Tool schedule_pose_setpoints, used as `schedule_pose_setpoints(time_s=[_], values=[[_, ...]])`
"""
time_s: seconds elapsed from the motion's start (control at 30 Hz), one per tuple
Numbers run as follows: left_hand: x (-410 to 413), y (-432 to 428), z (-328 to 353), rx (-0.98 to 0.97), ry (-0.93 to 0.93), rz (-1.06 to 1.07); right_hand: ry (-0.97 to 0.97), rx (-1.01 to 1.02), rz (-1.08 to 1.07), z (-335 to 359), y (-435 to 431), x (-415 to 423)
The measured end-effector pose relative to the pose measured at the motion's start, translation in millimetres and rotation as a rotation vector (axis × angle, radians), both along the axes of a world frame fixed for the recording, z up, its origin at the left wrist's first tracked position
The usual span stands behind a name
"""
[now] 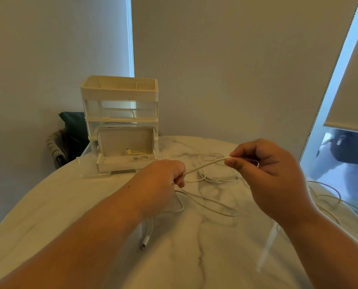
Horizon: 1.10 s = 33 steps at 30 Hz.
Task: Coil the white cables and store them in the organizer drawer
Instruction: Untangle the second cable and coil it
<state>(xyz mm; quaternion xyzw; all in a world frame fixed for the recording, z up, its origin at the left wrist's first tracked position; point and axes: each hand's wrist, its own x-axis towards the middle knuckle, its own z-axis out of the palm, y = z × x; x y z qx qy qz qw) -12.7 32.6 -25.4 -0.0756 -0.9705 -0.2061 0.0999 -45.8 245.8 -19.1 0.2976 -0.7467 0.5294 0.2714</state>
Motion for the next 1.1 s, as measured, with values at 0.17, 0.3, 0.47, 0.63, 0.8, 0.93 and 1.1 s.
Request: schedule_pose_setpoints(time_s=[0.17, 0.3, 0.47, 0.63, 0.8, 0.93, 1.1], values=[[-1, 8, -4, -0.106, 0.031, 0.007, -0.144, 0.073, -0.105, -8, 5, -22], [8, 17, -1, -0.158, 0.140, -0.029, 0.065, 0.302, -0.193, -12, -3, -3], [11, 16, -8, -0.037, 0.134, -0.061, 0.097, 0.678, -0.051, -15, -26, 6], [10, 10, -10, 0.280, 0.028, -0.154, 0.145, 0.510, -0.043, -14, -18, -10], [5, 9, -7, 0.908, -0.062, -0.202, 0.053, 0.446, -0.073, -15, -11, -12], [3, 11, -1, 1.043, -0.164, -0.186, 0.068, 0.427, -0.082, -13, -11, -9], [5, 17, -3, 1.113, -0.276, -0.231, 0.020, 0.450, -0.061, -13, -13, -10]])
